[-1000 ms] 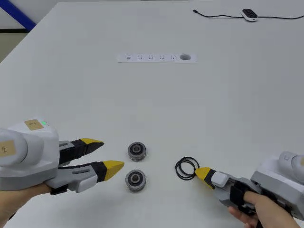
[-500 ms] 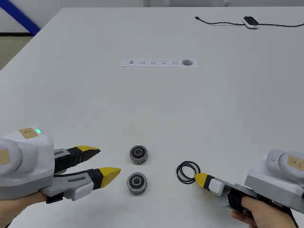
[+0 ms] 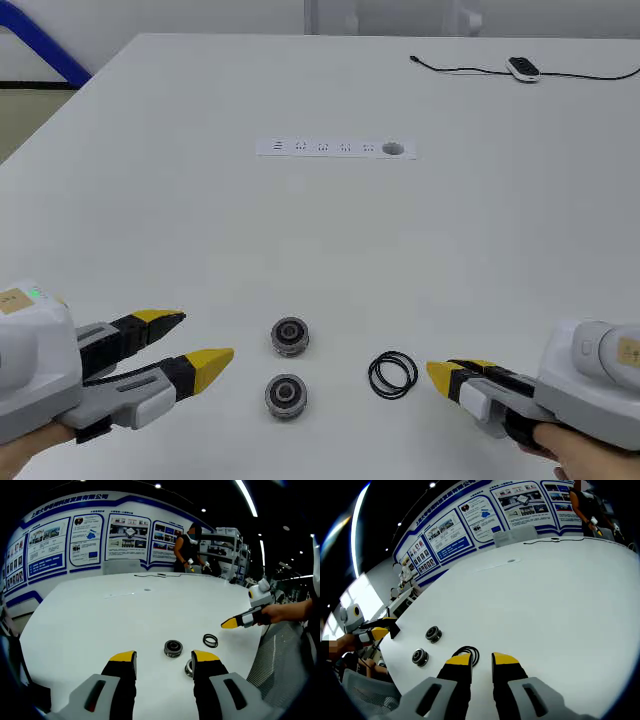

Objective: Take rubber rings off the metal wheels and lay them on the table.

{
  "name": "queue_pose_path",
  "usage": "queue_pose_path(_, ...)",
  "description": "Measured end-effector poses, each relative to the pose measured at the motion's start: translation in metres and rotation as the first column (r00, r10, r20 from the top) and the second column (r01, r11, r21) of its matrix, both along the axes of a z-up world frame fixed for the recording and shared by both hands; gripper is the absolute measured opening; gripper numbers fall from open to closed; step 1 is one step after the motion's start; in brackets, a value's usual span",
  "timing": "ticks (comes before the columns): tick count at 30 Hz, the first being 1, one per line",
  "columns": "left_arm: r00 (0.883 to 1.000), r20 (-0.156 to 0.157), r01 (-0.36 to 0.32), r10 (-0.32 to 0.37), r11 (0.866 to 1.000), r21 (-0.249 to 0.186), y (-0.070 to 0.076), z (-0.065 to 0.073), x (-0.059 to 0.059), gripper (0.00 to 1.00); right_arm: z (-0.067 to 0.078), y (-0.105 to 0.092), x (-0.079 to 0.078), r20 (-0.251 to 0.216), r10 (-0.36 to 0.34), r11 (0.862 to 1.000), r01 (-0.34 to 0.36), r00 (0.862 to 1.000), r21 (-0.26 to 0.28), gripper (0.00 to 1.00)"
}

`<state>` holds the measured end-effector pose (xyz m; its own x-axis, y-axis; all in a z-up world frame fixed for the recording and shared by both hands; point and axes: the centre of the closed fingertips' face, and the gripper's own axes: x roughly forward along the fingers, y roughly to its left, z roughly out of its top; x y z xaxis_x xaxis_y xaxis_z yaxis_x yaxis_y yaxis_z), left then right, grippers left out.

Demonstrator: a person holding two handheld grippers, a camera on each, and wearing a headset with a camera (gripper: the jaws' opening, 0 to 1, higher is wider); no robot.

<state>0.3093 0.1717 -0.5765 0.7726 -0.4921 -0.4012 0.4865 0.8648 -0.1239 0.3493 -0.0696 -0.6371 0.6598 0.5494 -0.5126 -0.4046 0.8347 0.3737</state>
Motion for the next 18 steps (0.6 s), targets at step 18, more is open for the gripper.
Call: queue_pose_path(18,0.986,0.054,-0.153,0.156,0.987,-0.041,0.027,0.004,-0.025,0.55,0.051,-0.044,-0.005,0.238,0.094,0.994,-0.079,0.967,-0.069,0.25)
